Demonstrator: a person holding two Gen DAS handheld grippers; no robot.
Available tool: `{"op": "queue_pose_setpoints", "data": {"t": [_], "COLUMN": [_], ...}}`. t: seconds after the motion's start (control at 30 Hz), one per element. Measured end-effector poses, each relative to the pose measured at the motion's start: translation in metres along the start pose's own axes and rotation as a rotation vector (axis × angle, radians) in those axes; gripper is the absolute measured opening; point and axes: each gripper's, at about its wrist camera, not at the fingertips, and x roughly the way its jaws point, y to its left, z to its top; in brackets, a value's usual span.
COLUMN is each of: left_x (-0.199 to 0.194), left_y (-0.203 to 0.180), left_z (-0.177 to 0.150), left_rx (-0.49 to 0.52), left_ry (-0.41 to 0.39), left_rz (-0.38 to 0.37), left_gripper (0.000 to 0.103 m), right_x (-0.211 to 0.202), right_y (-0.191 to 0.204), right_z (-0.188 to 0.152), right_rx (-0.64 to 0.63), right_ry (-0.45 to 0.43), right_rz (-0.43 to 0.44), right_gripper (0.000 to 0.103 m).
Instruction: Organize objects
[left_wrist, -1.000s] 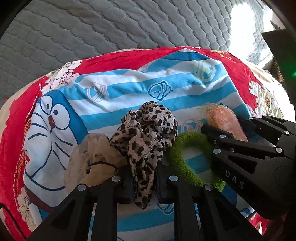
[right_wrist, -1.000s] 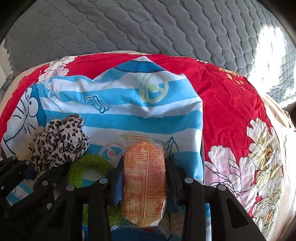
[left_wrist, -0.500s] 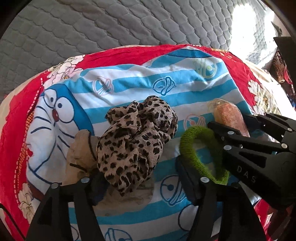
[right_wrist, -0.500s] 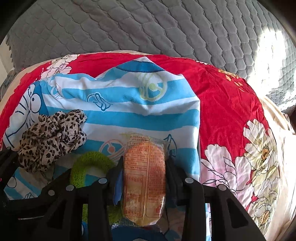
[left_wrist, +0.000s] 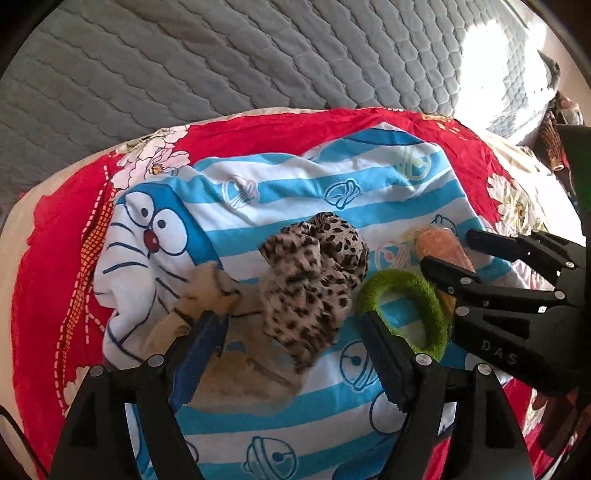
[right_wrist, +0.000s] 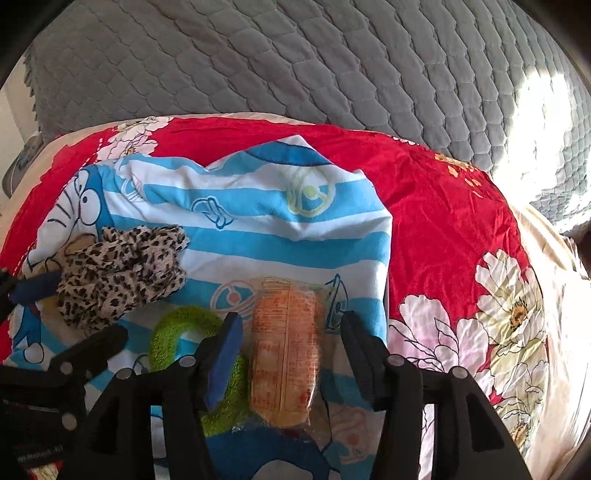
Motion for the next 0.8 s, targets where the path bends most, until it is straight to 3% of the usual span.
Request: {"op": "queue_pose_setpoints", "data": {"t": [0.8], "left_x": [-0.061], "left_y": [0.002], "left_z": [-0.008], "left_rx": [-0.003], "left_ry": [-0.062], "left_rz": [0.078], "left_gripper": [0.089], "right_x": [-0.063], "right_y": [0.001], "right_z": [-0.01], "right_rx": [-0.027], "right_ry": [-0.057], "right_rz": [0.035], "right_gripper": [0.062]}}
